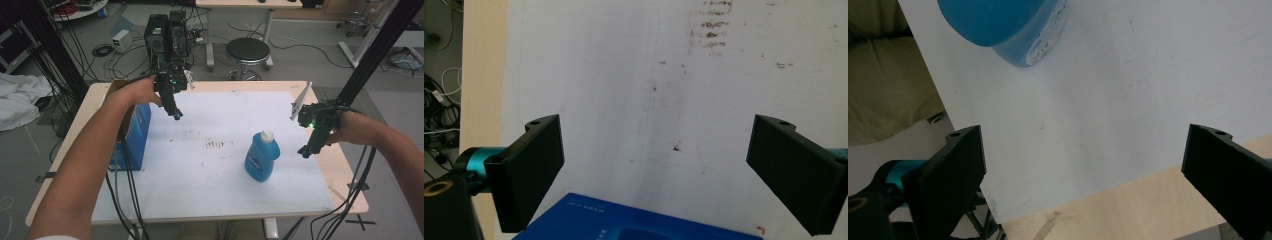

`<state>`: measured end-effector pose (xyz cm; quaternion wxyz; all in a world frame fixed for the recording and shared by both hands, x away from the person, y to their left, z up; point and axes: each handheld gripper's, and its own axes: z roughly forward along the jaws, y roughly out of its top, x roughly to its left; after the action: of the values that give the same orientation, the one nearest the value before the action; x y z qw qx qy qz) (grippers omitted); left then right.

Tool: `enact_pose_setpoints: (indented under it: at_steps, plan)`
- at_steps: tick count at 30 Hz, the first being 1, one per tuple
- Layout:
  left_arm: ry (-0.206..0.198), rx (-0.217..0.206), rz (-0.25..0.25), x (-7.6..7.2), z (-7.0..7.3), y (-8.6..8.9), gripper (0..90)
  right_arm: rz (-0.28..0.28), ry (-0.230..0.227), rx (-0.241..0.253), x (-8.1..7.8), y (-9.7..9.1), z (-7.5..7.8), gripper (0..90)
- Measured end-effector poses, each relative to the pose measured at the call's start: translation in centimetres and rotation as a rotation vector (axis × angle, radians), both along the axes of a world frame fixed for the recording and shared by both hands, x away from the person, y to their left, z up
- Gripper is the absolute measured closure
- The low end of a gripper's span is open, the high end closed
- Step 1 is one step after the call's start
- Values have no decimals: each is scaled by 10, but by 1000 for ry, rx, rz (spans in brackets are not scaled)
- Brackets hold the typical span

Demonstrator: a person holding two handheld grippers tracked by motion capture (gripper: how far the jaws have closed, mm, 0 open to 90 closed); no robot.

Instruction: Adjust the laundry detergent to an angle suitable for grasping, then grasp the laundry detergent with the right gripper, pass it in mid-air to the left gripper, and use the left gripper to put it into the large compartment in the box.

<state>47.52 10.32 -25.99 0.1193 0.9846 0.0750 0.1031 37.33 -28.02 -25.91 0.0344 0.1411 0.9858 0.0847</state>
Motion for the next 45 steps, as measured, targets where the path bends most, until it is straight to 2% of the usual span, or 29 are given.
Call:
enact_pose_setpoints:
  at_steps: [13, 21, 24, 32, 39, 45]
  plan:
    - [3, 5, -11, -2, -1, -4, 82, -28, -9, 9, -7, -8, -3, 29]
    - [-1, 3, -14, -3, -1, -4, 82, -74, -37, 24, -10, -15, -4, 29]
    - [2, -2, -14, -5, -4, -4, 82, -119, -45, 29, -9, -18, -7, 29]
    - [9, 3, -10, -9, -12, 0, 82, -178, -50, 27, -9, -20, -15, 29]
    - [9, 4, -17, -9, -14, -3, 82, -260, -35, 69, -16, -20, -23, 29]
    - [12, 5, -22, -11, -14, -6, 83, -310, -23, 139, -23, -26, -29, 29]
